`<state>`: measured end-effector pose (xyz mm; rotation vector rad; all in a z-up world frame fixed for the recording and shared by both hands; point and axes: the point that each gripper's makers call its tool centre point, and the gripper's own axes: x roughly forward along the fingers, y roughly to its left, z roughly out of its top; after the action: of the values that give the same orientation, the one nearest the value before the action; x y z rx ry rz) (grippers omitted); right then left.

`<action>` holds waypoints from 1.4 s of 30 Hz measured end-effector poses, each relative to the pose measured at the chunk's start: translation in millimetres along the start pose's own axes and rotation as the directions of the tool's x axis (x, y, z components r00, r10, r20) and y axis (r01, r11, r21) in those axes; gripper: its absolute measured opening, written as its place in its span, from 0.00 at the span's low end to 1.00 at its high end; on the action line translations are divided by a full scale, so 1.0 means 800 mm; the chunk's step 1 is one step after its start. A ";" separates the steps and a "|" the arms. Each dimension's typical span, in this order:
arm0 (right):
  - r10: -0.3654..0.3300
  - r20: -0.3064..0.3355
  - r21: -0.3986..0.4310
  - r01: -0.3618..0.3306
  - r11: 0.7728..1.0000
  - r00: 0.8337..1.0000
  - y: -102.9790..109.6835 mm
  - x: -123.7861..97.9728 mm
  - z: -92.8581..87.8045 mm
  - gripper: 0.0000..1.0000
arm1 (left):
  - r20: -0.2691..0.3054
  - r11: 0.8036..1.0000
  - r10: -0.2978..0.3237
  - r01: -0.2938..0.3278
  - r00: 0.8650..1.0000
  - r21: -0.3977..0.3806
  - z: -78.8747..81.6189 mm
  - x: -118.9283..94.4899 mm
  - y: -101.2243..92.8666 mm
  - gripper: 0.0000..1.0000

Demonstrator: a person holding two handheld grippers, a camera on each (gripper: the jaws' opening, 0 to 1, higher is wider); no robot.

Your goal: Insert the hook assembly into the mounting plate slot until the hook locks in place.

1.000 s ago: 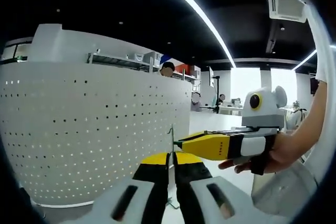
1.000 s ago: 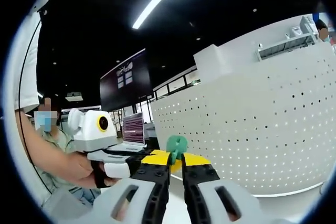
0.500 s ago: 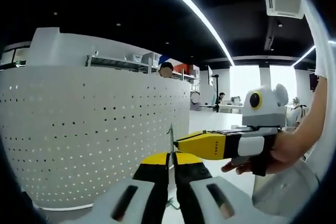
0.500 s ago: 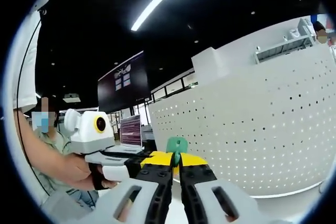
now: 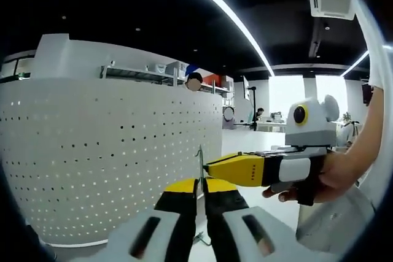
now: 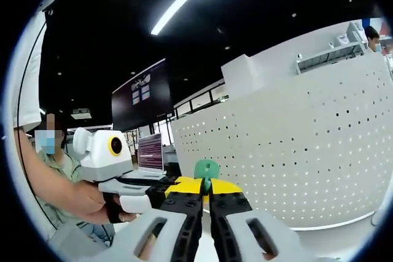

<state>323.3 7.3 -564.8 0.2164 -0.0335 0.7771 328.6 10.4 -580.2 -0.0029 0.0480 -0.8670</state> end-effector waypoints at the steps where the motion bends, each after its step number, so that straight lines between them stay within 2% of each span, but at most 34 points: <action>1: 0.002 -0.005 0.000 -0.002 1.000 1.000 0.000 0.000 -0.001 0.00 | -0.008 1.000 -0.002 0.002 1.000 -0.008 -0.002 0.000 0.000 0.05; 4: -0.004 -0.007 0.001 0.004 1.000 1.000 -0.001 -0.001 -0.001 0.00 | -0.017 1.000 -0.004 0.005 1.000 0.014 -0.005 -0.001 0.000 0.08; 7: -0.008 -0.009 0.008 0.008 1.000 1.000 -0.004 -0.002 -0.001 0.00 | -0.036 1.000 0.000 0.000 0.999 0.006 -0.011 -0.001 0.001 0.22; 14: -0.010 -0.012 0.009 0.010 1.000 1.000 -0.004 -0.003 -0.001 0.00 | -0.062 1.000 0.009 -0.010 0.998 -0.007 -0.022 0.000 0.003 0.42; 18: -0.011 -0.014 0.013 0.011 1.000 1.000 -0.005 -0.004 -0.003 0.00 | -0.070 1.000 0.021 -0.022 0.997 -0.013 -0.026 0.001 0.005 0.59; 25: -0.012 -0.020 0.020 0.013 1.000 1.000 -0.005 -0.005 -0.004 0.00 | -0.079 0.999 0.035 -0.036 0.996 -0.008 -0.031 0.002 0.008 0.77; 33: -0.026 -0.027 0.015 0.027 1.000 0.999 -0.011 -0.006 -0.004 0.00 | -0.085 0.999 0.041 -0.042 0.996 -0.008 -0.035 -0.001 0.009 0.75; 36: -0.053 -0.026 0.021 0.053 0.998 0.998 -0.015 -0.004 0.009 0.00 | -0.095 0.998 0.057 -0.059 0.994 -0.014 -0.040 -0.008 0.013 0.74; 38: -0.099 -0.042 -0.038 0.098 0.994 0.994 -0.022 -0.002 0.014 0.00 | -0.098 0.997 0.074 -0.076 0.992 -0.016 -0.044 -0.014 0.018 0.74; 39: -0.097 -0.031 -0.024 0.097 0.995 0.995 -0.022 0.000 0.018 0.00 | -0.100 0.996 0.078 -0.081 0.992 -0.024 -0.046 -0.016 0.020 0.74; 41: -0.142 -0.049 -0.057 0.139 0.989 0.989 -0.034 0.001 0.021 0.00 | -0.103 0.995 0.090 -0.093 0.991 -0.028 -0.049 -0.022 0.023 0.73; 42: -0.142 -0.051 -0.060 0.139 0.988 0.989 -0.035 0.003 0.022 0.00 | -0.100 0.995 0.094 -0.097 0.991 -0.031 -0.049 -0.025 0.025 0.73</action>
<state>345.3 -14.1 -552.2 0.1421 0.0117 0.6402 328.8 39.1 -618.7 0.0091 0.1549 -0.7700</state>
